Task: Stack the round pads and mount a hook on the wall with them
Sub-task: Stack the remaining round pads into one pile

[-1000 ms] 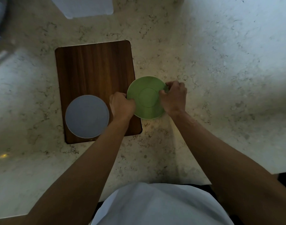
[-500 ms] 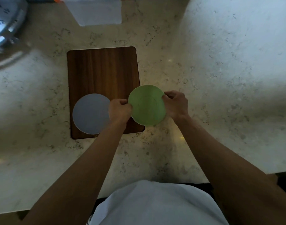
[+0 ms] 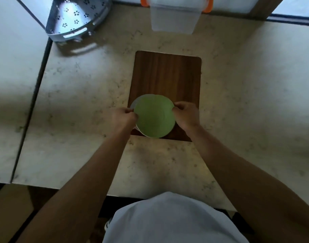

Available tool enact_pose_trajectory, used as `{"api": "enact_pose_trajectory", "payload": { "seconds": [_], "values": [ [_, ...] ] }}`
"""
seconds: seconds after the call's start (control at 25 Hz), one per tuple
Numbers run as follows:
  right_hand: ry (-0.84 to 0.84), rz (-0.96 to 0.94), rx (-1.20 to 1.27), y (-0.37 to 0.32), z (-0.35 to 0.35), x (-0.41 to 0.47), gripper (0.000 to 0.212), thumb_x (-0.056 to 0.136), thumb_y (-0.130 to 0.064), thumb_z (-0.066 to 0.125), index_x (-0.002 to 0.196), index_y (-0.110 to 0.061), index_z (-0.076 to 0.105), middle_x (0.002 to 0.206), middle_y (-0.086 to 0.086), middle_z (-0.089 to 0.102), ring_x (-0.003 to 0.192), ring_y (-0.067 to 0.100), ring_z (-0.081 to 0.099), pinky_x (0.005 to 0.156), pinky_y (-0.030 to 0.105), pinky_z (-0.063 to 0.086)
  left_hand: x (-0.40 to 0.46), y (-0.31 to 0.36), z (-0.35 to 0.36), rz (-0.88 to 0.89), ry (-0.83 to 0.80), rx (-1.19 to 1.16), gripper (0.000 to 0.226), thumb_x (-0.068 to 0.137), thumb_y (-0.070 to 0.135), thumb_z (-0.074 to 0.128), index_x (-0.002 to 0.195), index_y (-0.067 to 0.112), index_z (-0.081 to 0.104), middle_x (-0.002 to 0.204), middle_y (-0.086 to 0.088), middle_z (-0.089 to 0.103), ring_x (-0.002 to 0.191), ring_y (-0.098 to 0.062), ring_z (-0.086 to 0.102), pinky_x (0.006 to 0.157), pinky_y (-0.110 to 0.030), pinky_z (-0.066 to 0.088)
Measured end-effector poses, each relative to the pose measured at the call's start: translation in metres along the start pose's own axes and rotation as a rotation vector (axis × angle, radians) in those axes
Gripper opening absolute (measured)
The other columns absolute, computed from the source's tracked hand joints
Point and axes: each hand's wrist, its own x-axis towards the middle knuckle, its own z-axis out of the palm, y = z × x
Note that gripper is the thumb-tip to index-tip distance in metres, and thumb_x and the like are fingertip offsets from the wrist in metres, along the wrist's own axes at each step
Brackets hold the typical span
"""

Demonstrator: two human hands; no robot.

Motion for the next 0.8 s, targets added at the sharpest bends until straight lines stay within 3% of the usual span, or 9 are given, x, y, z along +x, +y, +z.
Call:
{"api": "enact_pose_trajectory", "payload": {
  "seconds": [0.16,0.32,0.44,0.56,0.64,0.8],
  "values": [
    [0.006,0.014,0.024,-0.006,0.027,0.010,0.029,0.087,-0.020,0.060,0.112,-0.018,0.075,0.106,-0.003,0.076,0.081,-0.003,0.065,0.069,0.009,0.050,0.018,-0.002,-0.018,-0.008,0.016,-0.005,0.035,0.065,-0.005,0.058,0.052,0.024,0.074,0.067,-0.012,0.073,0.068,-0.031,0.075,0.066,-0.051,0.064],
    [0.052,0.018,-0.054,-0.003,0.036,0.015,0.031,0.092,-0.017,0.058,0.120,-0.014,0.070,0.115,0.002,0.073,0.074,-0.007,0.062,0.064,-0.002,0.043,0.028,-0.004,-0.018,0.037,0.027,0.088,0.028,0.069,-0.001,0.061,0.059,0.025,0.068,0.069,-0.002,0.072,0.072,-0.023,0.073,0.073,-0.046,0.064],
    [0.081,-0.001,-0.146,0.002,0.042,0.015,0.031,0.095,-0.020,0.059,0.123,-0.012,0.067,0.123,0.006,0.069,0.103,0.012,0.066,0.082,0.006,0.041,0.033,-0.007,-0.016,0.097,0.019,0.160,0.021,0.066,0.007,0.057,0.061,0.022,0.070,0.063,0.000,0.072,0.065,-0.019,0.072,0.065,-0.043,0.064],
    [0.115,-0.030,-0.225,0.004,0.047,0.015,0.031,0.095,-0.024,0.059,0.123,-0.014,0.068,0.119,0.010,0.065,0.108,0.020,0.062,0.087,0.018,0.044,0.035,-0.013,-0.013,0.177,0.027,0.300,0.019,0.074,0.009,0.056,0.072,0.022,0.070,0.077,-0.002,0.073,0.076,-0.018,0.070,0.061,-0.035,0.058],
    [0.114,-0.038,-0.273,0.005,0.050,0.014,0.032,0.095,-0.026,0.058,0.123,-0.012,0.066,0.117,0.012,0.061,0.105,0.023,0.060,0.090,0.028,0.049,0.041,-0.016,-0.009,0.216,0.022,0.449,0.016,0.079,0.010,0.053,0.080,0.015,0.069,0.098,-0.012,0.071,0.092,-0.028,0.067,0.067,-0.038,0.057],
    [0.075,-0.059,-0.336,0.004,0.052,0.010,0.031,0.093,-0.024,0.055,0.117,-0.007,0.066,0.113,0.015,0.059,0.106,0.028,0.056,0.088,0.033,0.049,0.045,-0.021,0.001,0.237,0.105,0.578,0.015,0.084,0.012,0.054,0.092,0.003,0.063,0.110,-0.020,0.061,0.087,-0.018,0.042,0.068,-0.034,0.039]
  ]
}}
